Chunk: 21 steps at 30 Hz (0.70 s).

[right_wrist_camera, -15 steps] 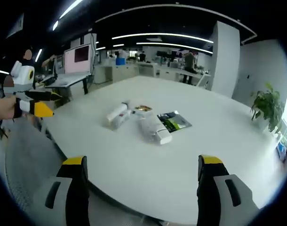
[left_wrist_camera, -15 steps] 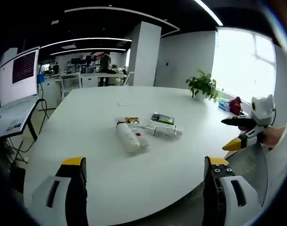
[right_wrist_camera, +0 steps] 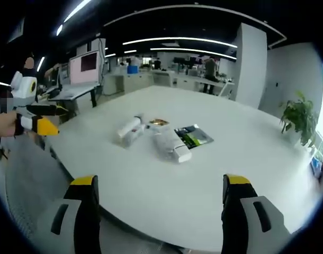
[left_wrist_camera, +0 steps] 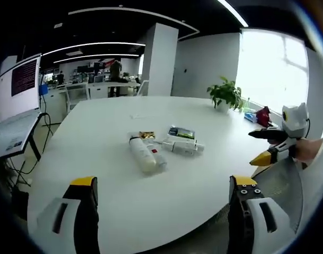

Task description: Arrange the skincare products in the storage area until every visible bottle or jar stands upright without overlapping.

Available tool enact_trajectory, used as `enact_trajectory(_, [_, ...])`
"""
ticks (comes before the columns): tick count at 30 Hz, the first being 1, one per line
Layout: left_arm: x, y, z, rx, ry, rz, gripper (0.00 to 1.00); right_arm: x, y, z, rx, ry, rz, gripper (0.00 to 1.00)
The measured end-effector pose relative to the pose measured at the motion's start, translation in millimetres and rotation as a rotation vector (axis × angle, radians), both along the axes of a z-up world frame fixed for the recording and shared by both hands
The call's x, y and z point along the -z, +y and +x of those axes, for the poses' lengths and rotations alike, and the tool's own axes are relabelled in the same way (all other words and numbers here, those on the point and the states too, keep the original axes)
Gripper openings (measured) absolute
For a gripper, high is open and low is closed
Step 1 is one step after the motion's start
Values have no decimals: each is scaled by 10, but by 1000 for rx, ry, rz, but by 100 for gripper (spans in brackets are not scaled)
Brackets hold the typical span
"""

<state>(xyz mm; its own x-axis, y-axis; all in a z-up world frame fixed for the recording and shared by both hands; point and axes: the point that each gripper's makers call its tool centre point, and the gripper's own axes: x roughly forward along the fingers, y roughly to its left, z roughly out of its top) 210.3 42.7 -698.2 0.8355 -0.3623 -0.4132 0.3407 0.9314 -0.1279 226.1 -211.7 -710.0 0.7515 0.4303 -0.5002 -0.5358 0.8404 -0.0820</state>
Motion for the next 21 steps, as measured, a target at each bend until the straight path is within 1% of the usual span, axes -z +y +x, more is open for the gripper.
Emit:
enact_trajectory(4, [-14,37,15,-7,-5,-10,95,4,12,9,0,5,0,97])
enact_trajectory(11, [-64,70,62,-13,-18,8,95,10,50,33,6,14,23,97])
enact_trajectory(12, [-63,87,56,-22,-8,-5,95,29,50,20,4,19,18,97])
enact_trajectory(13, [-57,103,46,-27,1,-16,95,46,49,4,-5,15,-3,96])
enact_trajectory(14, [-75,111,44,-31,-6,-27,94,40,55,6,-9,6,-9,97])
enact_trajectory(15, [-84,117,47,-33,-11,-31,95,44,62,6,-14,-4,-26,97])
enact_trajectory(17, [-76,113,59,-31,-10,-22,94,66,75,9,-21,-2,-44,96])
enact_trajectory(21, [-72,82,57,-21,-9,-15,94,35,65,-15,-14,2,-31,96])
